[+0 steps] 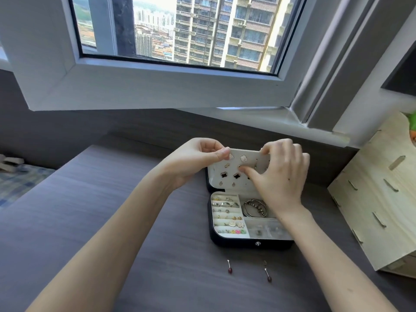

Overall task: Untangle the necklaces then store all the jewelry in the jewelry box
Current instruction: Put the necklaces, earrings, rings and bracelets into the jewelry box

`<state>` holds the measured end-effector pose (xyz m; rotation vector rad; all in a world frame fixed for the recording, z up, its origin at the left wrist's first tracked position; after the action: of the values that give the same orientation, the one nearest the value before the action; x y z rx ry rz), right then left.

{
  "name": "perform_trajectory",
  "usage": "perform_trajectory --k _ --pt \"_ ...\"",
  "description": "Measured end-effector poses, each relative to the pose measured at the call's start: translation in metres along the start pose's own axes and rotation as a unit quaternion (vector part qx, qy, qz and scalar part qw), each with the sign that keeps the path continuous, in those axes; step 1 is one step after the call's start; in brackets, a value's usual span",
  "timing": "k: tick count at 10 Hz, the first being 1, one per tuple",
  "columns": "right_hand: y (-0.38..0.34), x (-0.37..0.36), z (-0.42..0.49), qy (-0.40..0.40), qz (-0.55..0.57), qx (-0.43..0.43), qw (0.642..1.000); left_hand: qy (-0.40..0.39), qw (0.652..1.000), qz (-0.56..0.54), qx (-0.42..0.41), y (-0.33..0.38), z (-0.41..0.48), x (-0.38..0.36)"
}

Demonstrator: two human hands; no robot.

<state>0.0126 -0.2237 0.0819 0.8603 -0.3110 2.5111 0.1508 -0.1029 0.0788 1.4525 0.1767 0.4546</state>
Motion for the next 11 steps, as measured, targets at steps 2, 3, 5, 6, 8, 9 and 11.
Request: perform_trajectory --k 2,3,5,6,8,9,11 --pt "0.005 0.003 -0.009 -0.028 0.059 0.059 0.996 -0.062 0.998 0.027 0.005 0.004 -0.005 0.003" --pt "0.004 0.004 -0.026 -0.009 0.068 0.079 0.995 -0.065 0.998 0.014 0.005 0.003 -0.005 0.005" --pt "0.001 0.008 -0.056 0.053 0.056 0.093 0.993 -0.068 0.995 0.064 0.034 -0.015 0.002 -0.012" --pt "-0.001 0.009 -0.059 0.069 0.047 0.099 0.992 -0.106 0.99 0.085 0.045 -0.021 0.008 -0.023" --pt "-0.003 0.009 -0.058 0.081 0.041 0.104 0.99 -0.171 0.98 0.061 0.078 -0.025 0.019 -0.031" --pt "-0.003 0.01 -0.058 0.083 0.044 0.1 0.991 -0.199 0.975 0.047 0.088 -0.026 0.023 -0.034" --pt "-0.002 0.009 -0.059 0.084 0.05 0.095 0.991 -0.216 0.971 0.024 0.098 -0.029 0.025 -0.033"
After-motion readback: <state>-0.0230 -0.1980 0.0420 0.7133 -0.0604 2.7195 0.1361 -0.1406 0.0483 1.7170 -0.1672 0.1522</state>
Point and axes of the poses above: each hand's wrist, its own z-axis towards the middle knuckle, its own x-axis out of the back of the hand, y = z × x, the point moved 3 cm from there along z, towards the middle knuckle, and after that the axes turned 3 degrees about -y, right-handed, at the moved point
